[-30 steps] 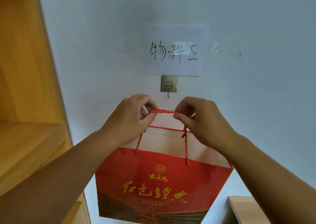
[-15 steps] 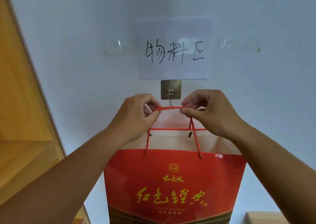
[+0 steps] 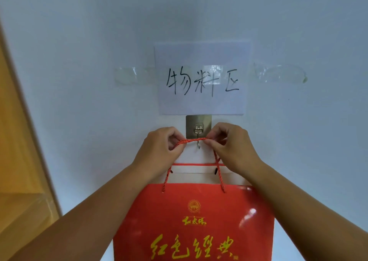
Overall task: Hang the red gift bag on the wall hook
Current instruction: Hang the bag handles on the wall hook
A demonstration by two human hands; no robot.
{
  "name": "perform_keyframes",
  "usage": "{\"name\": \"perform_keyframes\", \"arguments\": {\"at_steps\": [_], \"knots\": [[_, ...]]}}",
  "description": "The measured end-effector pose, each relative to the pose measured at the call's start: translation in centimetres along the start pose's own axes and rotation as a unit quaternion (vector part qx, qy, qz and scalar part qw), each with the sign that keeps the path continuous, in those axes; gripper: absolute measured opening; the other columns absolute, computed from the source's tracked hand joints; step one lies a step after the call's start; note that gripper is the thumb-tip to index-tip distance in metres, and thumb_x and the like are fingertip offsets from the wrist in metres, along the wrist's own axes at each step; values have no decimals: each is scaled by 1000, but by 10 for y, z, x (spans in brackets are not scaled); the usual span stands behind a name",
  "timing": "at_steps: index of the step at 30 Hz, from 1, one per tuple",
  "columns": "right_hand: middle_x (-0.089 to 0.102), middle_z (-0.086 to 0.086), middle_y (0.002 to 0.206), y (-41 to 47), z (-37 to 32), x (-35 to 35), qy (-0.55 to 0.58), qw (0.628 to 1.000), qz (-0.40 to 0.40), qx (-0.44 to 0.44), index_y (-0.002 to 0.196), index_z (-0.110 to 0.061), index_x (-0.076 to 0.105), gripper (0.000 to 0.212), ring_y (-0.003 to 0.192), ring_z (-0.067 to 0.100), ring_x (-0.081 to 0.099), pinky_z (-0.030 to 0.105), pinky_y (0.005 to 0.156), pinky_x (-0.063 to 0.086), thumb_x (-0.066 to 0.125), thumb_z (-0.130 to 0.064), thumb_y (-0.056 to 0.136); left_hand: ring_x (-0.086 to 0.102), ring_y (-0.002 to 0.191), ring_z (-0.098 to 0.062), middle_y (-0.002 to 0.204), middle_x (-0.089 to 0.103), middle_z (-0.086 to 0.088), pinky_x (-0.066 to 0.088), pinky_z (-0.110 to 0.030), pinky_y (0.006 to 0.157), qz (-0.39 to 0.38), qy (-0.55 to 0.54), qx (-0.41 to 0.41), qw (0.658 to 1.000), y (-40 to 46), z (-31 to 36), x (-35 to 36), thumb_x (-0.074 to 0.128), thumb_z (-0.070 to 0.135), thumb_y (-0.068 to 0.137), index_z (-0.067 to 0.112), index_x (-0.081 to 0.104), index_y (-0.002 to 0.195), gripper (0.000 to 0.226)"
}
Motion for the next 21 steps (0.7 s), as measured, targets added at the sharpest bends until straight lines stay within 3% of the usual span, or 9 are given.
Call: {"name": "perform_keyframes", "arguments": {"at_steps": [4,10,21], "knots": [[70,-5,72,5,3,4,-24,1000,9,-14,75,-18,70,16,65,13,64,28,64,53,78,-8,85,64,68,-8,75,66,12,54,-23,65,11,32,13,999,4,2,4,75,21,86,25,74,89,5],[70,-2,80,-3,6,13,-67,996,-15,-61,80,-15,70,11,74,16,62,42,72,56,75,-6,84,64,72,-8,81,65,12,55,-24,67,3,40,17,999,-5,-5,12,75,19,87,23,74,91,6],[72,1,80,-34,6,24,-40,998,-15,-44,84,-18,65,13,74,20,68,45,72,60,76,-18,91,64,68,-9,75,68,8,59,-38,68,-14,22,-23,999,-37,-5,22,77,38,84,22,72,85,17]]}}
Point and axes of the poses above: each hand's wrist, its own y-axis towards the middle knuckle, its own x-axis out of the palm, z = x × y, the point moved 6 cm from there along y, towards the middle knuckle
